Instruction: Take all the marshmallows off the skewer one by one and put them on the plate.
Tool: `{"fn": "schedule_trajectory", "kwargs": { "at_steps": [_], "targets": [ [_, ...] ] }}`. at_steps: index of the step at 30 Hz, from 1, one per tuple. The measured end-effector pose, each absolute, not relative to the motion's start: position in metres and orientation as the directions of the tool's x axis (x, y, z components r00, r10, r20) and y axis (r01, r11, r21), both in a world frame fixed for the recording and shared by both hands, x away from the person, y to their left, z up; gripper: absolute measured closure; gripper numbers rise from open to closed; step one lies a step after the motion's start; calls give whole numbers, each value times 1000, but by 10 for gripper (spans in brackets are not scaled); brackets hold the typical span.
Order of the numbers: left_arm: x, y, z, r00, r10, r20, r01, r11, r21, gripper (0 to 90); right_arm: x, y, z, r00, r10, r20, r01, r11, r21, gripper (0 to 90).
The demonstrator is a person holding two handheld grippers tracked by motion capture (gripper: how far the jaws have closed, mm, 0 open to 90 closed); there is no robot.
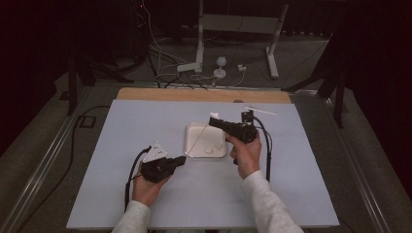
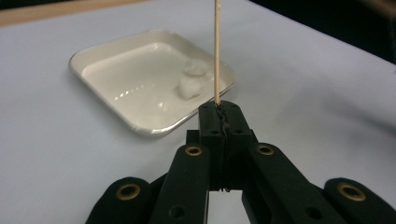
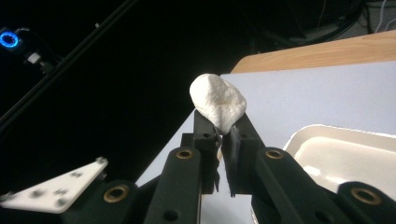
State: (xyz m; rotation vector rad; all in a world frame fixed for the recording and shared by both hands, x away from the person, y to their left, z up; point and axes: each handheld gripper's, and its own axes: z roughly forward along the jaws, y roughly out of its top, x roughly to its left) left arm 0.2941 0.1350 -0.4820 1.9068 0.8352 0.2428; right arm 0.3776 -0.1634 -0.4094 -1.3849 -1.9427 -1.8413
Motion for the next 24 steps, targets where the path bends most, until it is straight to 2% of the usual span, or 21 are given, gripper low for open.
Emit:
{"fn": "schedule_trajectory", "kwargs": {
  "at_steps": [1,7,24],
  "targets": [
    [295,137,-482,738,646,-194,446,-252,859,900,382,-170,-404,-585,541,604,669,-100,737,845],
    [297,138,-480,720,664,-203,458,-235,857,900,382,-175,-405,-589,620,518,648,-19,761,845],
    [298,132,-479,731,645,-223,457,-220,862,900,389,-156,-441,-567,685,458,712,128,690,838]
  ]
}}
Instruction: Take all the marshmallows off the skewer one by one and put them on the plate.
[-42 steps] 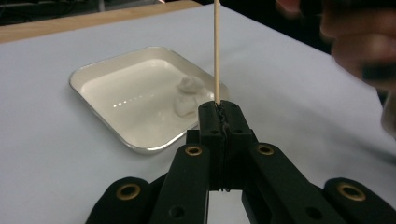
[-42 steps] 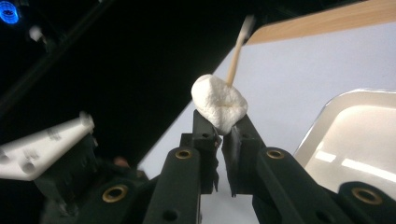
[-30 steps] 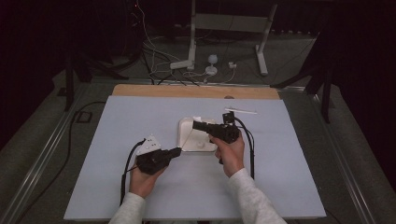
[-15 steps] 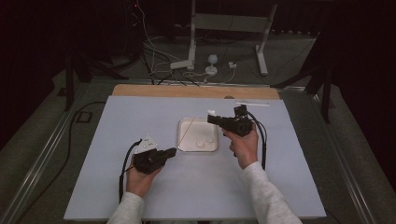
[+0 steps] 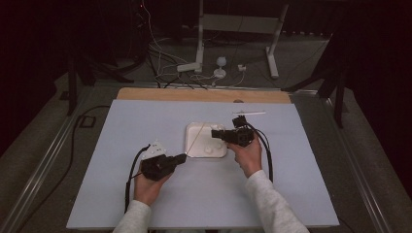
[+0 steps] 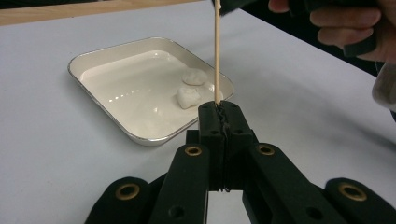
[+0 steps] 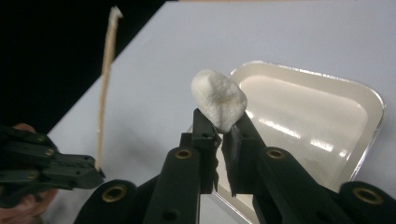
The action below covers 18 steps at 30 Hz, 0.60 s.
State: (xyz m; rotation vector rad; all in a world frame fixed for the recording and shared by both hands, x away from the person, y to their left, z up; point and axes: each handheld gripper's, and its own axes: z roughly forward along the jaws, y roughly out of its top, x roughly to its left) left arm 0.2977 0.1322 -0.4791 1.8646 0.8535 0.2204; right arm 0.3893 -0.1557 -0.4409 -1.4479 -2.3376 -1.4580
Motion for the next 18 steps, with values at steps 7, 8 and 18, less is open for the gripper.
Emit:
{"fn": "schedule_trajectory", "kwargs": {
  "at_steps": [7,8,18],
  "targets": [
    [298,133,-479,723,652,-226,463,-216,860,900,392,-147,-449,-564,698,441,726,165,667,831],
    [299,133,-479,722,653,-227,465,-216,859,900,392,-146,-449,-564,700,439,729,172,663,828],
    [300,133,-480,713,660,-237,475,-207,855,900,398,-144,-458,-548,718,429,749,194,633,562]
  ]
}}
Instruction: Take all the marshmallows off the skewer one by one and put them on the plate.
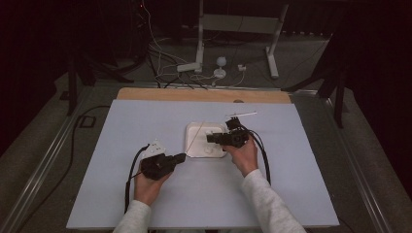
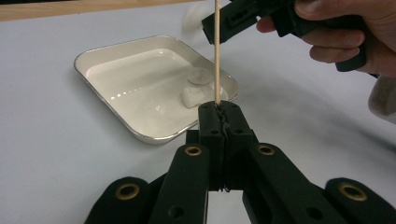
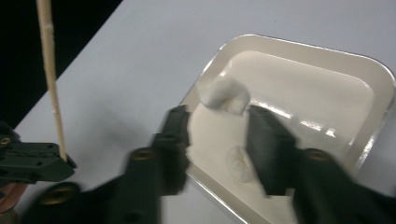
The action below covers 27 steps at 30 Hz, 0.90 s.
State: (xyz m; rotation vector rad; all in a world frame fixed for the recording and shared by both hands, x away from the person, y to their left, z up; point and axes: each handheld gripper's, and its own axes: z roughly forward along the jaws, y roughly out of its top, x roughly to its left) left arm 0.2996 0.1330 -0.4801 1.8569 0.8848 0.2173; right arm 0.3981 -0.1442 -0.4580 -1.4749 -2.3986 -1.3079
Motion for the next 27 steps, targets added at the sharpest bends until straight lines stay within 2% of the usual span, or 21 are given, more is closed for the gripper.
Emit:
{"fn": "schedule_trajectory", "kwargs": {
  "at_steps": [3,8,18,21,23,27],
  "targets": [
    [300,133,-480,711,662,-237,477,-206,855,900,398,-146,-458,-540,724,430,747,177,640,450],
    [300,132,-480,702,670,-241,482,-198,854,900,396,-150,-455,-548,719,428,738,174,652,363],
    [304,126,-479,667,694,-272,505,-152,850,900,374,-157,-444,-612,696,376,647,167,744,153],
    [307,123,-477,657,704,-270,507,-148,849,900,363,-157,-440,-627,711,317,596,177,783,143],
    [309,121,-476,647,709,-280,513,-133,848,900,356,-159,-439,-637,715,289,573,187,798,99],
    [315,117,-476,620,727,-295,530,-111,841,900,347,-165,-440,-630,731,261,566,203,799,98]
  ]
}}
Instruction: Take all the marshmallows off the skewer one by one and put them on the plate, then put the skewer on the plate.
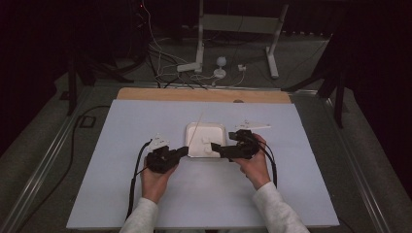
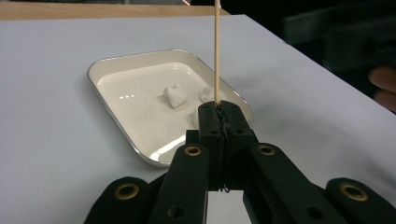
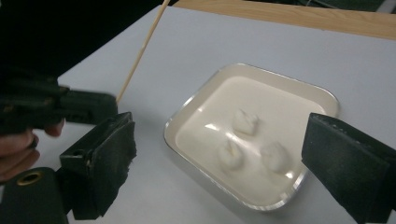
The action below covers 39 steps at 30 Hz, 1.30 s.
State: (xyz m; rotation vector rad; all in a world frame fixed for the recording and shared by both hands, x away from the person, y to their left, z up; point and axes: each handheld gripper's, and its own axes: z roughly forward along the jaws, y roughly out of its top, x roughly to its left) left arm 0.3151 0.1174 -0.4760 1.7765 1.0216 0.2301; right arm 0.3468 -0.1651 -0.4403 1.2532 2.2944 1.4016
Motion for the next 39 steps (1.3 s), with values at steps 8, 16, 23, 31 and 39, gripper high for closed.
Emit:
{"fn": "schedule_trajectory", "kwargs": {
  "at_steps": [8,16,23,31,39],
  "targets": [
    [330,103,-479,577,751,-321,565,-83,821,900,335,-186,-446,-611,749,256,567,188,802,85],
    [345,91,-489,515,783,-348,614,-53,788,900,327,-202,-451,-588,767,258,576,173,799,86],
    [353,80,-503,441,822,-360,679,-43,733,897,319,-209,-451,-587,762,273,573,153,805,88],
    [357,75,-513,383,841,-382,722,-15,691,893,315,-213,-450,-588,759,279,569,144,809,89],
    [360,67,-521,355,832,-426,753,15,657,758,315,-213,-450,-586,760,281,571,141,809,90]
  ]
}}
